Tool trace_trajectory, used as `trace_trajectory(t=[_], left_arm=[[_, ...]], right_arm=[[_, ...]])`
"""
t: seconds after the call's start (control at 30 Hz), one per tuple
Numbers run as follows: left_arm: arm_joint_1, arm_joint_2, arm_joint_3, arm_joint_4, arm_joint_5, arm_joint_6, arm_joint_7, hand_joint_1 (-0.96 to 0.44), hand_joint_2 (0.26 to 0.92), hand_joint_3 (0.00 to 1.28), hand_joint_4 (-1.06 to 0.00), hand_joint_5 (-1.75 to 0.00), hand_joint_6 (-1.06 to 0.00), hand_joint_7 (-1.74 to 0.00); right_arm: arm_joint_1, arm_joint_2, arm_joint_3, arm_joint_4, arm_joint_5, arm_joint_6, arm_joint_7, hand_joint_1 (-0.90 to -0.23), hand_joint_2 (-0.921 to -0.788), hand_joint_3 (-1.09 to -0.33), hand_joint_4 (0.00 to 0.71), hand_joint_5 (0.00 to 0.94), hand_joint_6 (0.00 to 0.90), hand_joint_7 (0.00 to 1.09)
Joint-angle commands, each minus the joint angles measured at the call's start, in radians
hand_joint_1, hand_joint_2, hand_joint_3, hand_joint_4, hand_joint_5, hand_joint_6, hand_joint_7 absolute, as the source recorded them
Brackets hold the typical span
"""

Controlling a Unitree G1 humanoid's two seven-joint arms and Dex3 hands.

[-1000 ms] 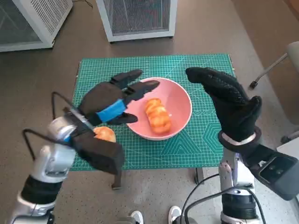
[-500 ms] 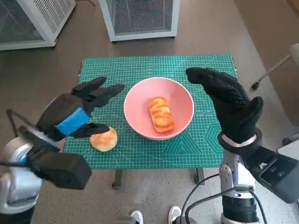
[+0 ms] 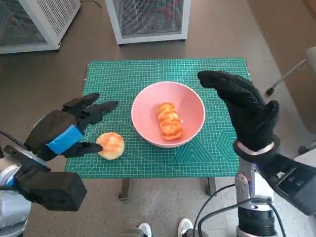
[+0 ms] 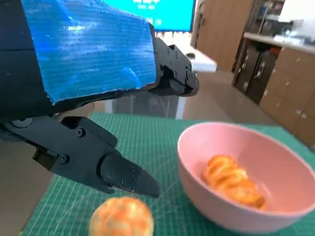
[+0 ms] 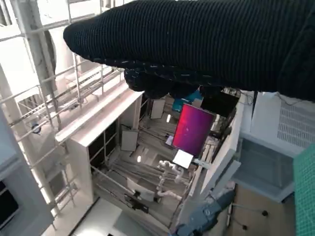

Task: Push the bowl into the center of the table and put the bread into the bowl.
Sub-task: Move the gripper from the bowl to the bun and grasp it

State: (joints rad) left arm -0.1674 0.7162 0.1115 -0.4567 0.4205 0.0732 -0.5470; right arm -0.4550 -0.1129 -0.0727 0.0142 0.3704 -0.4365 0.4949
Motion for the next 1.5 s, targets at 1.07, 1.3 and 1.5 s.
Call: trace_trajectory(t=[1.07, 1.3, 1.5], left_arm=[[-0.094, -0.045, -0.285, 0.332, 0.123, 0.070, -0.005, -0.17, 0.760, 0.00, -0.25, 0.00, -0.40, -0.01], [-0.147, -0.091, -0.334, 0.547, 0.153, 0.017, 0.100, -0.10, 0.771, 0.01, -0.34, -0.03, -0.46, -0.03], [-0.165, -0.114, -0.347, 0.682, 0.164, -0.064, 0.228, 0.03, 0.867, 0.03, -0.53, -0.04, -0.61, -0.05]], right_arm=[[0.013, -0.032, -0.014, 0.006, 0.030, 0.032, 0.022, -0.401, -0.921, -0.493, 0.506, 0.036, 0.123, 0.81], [0.014, -0.030, -0.011, 0.010, 0.026, 0.028, 0.024, -0.410, -0.921, -0.494, 0.506, 0.035, 0.119, 0.82], [0.017, -0.029, -0.010, 0.008, 0.023, 0.025, 0.023, -0.410, -0.921, -0.497, 0.505, 0.035, 0.114, 0.83]])
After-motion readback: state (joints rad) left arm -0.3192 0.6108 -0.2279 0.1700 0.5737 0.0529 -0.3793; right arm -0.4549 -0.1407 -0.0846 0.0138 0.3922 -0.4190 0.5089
